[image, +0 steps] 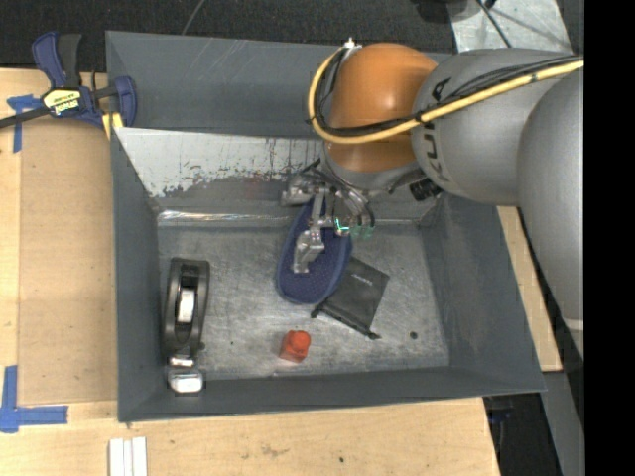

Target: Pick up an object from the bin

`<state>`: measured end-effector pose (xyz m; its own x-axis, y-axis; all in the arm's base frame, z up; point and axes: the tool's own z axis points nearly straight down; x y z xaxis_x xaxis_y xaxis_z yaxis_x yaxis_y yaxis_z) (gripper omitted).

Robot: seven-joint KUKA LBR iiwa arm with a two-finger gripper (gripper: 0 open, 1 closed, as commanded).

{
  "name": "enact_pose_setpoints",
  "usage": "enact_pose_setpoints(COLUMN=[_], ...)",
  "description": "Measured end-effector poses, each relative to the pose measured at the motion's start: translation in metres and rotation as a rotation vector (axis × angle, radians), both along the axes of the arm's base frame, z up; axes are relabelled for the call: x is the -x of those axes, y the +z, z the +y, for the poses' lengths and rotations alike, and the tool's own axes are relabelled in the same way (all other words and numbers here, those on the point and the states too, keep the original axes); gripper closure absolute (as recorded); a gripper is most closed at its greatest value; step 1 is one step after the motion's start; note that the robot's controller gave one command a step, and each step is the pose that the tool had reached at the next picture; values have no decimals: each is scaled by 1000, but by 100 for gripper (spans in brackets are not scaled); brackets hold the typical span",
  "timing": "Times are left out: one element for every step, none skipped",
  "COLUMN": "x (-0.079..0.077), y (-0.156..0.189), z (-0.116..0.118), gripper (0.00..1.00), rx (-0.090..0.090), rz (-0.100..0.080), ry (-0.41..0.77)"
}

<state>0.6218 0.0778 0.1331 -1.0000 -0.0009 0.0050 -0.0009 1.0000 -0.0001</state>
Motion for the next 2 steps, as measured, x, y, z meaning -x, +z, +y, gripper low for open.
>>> enact_pose_setpoints(x=[30, 30], y=[-44, -43], z=[-62, -62], gripper=[0, 100], rx=[-7, -6], rz=[-27, -25], ry=[171, 173])
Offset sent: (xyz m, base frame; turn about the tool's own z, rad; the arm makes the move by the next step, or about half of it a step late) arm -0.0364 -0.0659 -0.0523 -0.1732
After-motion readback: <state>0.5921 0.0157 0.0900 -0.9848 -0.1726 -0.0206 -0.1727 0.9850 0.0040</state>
